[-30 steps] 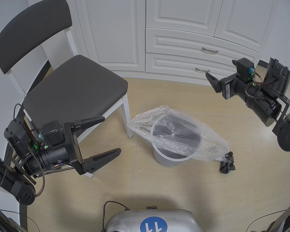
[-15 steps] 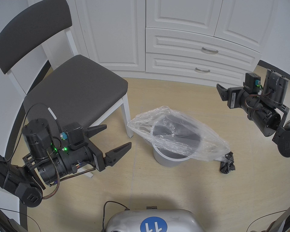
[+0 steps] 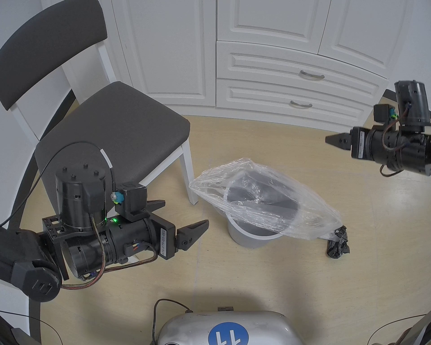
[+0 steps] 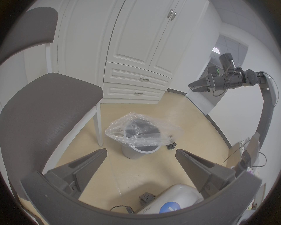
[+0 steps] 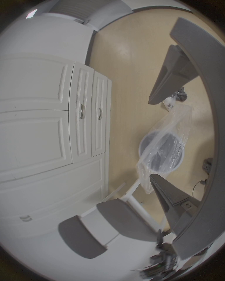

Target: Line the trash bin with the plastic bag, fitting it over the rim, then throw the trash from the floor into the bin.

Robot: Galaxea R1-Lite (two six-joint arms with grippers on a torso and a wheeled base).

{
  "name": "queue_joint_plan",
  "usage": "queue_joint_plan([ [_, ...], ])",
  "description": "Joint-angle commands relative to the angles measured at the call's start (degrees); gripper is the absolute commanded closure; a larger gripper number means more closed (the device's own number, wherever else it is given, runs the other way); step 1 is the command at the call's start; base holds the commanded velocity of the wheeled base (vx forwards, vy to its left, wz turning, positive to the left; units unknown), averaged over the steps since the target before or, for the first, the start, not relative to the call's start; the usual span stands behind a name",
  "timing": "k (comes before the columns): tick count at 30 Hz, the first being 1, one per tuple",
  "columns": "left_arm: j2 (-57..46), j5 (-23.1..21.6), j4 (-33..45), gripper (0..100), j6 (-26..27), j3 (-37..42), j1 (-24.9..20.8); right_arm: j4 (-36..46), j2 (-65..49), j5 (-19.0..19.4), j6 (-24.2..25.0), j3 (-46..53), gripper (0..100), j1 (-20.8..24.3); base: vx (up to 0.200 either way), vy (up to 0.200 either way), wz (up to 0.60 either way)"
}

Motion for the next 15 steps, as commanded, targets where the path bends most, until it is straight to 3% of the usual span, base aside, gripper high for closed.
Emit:
queue_joint_plan([
  [1, -3.9, 4.8, 7.1, 0, -5.1, -4.8, -4.2, -14.5, 3.7, 7.1, 5.7, 1.5, 0, -5.2, 0.0, 0.0, 0.0],
  [5, -1.1, 4.8, 7.2, 0, -6.6, -6.2, -4.1, -16.1, 7.4, 6.4, -3.5, 4.7, 0, -9.2, 0.0, 0.0, 0.0],
  [11, 4.3, 4.8, 6.1, 0, -12.6, -7.4, -3.0, -36.9, 7.2, 7.1, -19.5, 18.4, 0, -15.8, 0.0, 0.0, 0.0],
  [13, 5.3, 4.6, 6.1, 0, -13.0, -7.9, -2.8, -42.8, 7.9, 7.1, -22.7, 21.2, 0, -16.4, 0.0, 0.0, 0.0],
  [15, 6.5, 4.5, 6.1, 0, -13.3, -9.2, -2.8, -43.6, 8.5, 6.8, -22.9, 21.8, 0, -16.4, 0.0, 0.0, 0.0],
])
